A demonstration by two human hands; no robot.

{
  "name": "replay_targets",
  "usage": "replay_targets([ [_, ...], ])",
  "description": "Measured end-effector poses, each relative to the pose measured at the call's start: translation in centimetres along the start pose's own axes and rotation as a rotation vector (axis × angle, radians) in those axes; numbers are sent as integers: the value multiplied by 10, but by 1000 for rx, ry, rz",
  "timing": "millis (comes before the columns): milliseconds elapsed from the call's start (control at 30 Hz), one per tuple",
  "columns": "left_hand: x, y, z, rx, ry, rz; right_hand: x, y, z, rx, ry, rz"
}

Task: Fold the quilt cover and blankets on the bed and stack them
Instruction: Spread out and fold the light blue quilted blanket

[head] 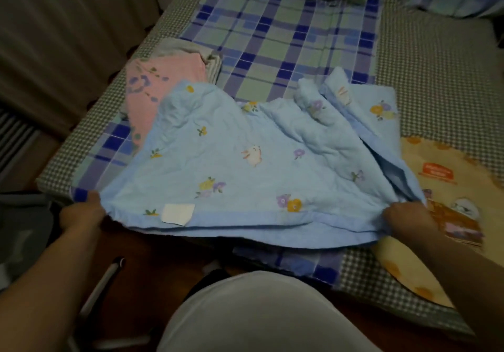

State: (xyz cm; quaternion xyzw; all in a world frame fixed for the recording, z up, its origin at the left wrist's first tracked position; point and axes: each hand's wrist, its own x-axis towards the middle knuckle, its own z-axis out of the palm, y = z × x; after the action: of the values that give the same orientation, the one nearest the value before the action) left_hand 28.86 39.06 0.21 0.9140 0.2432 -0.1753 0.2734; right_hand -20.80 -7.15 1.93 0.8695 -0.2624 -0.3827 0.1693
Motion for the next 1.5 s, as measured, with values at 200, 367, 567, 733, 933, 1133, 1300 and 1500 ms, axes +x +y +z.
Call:
replay_targets([
  [200,81,-53,-27,81,17,-113,-8,-7,16,67,-144,52],
  [367,85,-52,-1,301,-25,-70,7,-37,-3,226,-51,52],
  [567,-24,-44,14,247,-434,404,5,-112,-4,279,266,-274],
  [733,5,-67,9,331,-583,407,-8,-126,-22,300,274,-203],
  [933,52,-63,-6,464,-426,402,-8,-124,-17,276,301,-37],
  [1133,85,-7,-3,233,-163,142,-14,-108,-36,114,327,80],
  [1300,137,-23,-10,94,-246,-24,-30,-88,1,229,335,78],
  [1500,223,-72,22,-108,-222,-218,-39,-108,-12,114,-46,216],
])
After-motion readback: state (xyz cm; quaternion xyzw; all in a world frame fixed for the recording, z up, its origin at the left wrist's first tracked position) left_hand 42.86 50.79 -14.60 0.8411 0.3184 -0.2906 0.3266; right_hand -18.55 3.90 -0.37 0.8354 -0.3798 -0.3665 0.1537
